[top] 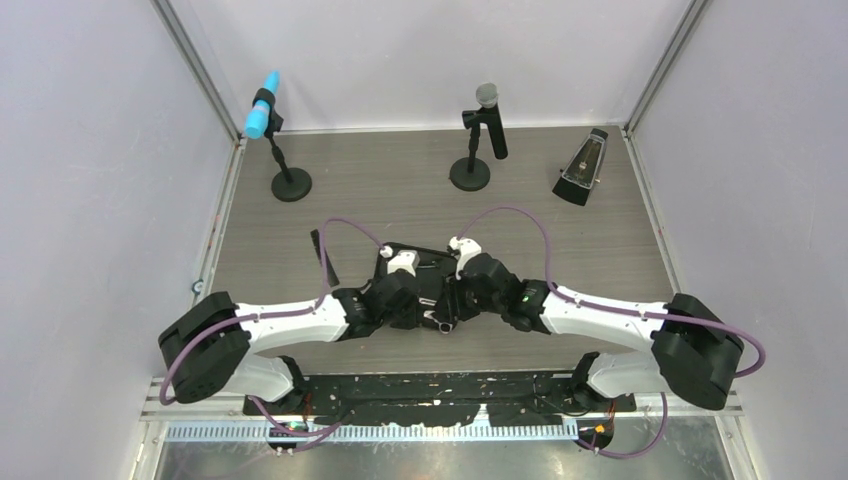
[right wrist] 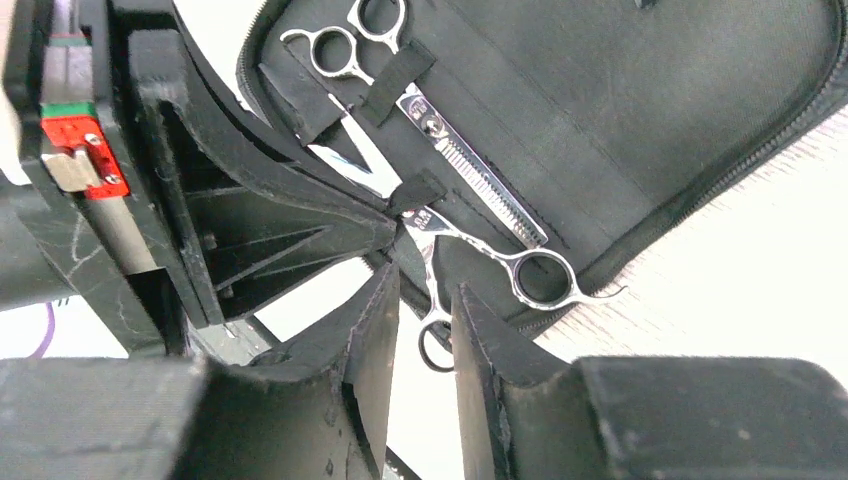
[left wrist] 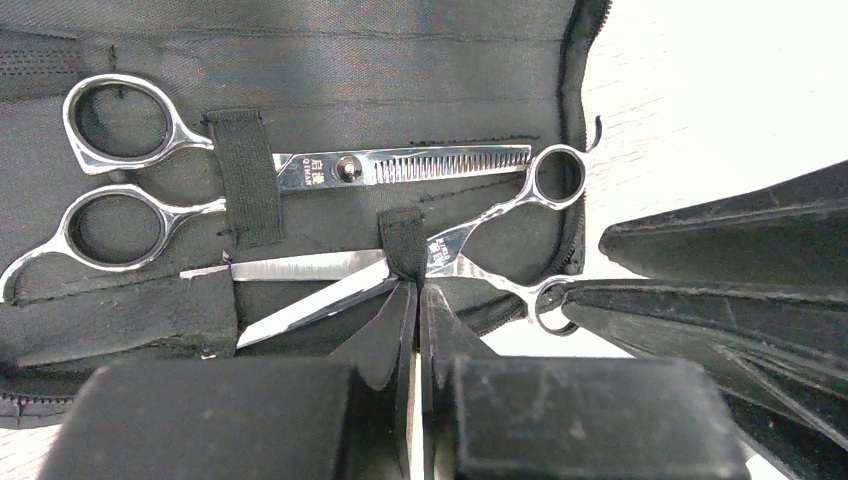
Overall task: Sort the hair-cutting tools
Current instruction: Place the scissors in the hairdressing tool bag.
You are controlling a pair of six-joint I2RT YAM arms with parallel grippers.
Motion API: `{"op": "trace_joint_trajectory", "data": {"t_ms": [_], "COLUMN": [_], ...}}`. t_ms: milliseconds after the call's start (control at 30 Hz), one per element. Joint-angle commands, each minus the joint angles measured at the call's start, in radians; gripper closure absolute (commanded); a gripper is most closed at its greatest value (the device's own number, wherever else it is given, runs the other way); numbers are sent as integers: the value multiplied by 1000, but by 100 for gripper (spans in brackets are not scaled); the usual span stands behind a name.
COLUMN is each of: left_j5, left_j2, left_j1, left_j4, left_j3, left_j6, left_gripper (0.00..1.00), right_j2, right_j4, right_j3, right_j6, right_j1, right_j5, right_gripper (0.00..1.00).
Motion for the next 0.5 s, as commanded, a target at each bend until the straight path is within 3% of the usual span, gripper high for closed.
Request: {"op": "trace_joint_trajectory", "data": {"t_ms": [0, 33, 100, 133, 200, 267, 467], "left_j5": [-20, -23, -32, -38, -55, -74, -132], "left_j2": [10, 8, -5, -15, -38, -68, -199], "left_j1": [-4, -4, -3, -4, -4, -4, 39], "left_j4": [9, 5, -14, -28, -77, -133, -300], "left_j3": [58, 58, 60, 63, 76, 88, 77], "left_j6": [-12, -13, -16, -16, -13, -14, -54], "left_gripper": [100, 100, 89, 79, 43, 26, 23], "right_j2": [-17, -8, 5, 7, 11, 7, -19], "right_j4": [-31, -30, -29, -27, -30, -37, -109], "right_j3": [-17, -17, -19, -20, -24, -30, -11], "right_j6": [-3, -3, -6, -8, -11, -15, -77], "right_j1": [-6, -6, -6, -6, -6, -6, -6], "right_j5": [20, 15, 0, -6, -17, -19, -13], "right_gripper": [64, 64, 63, 63, 61, 59, 53]}}
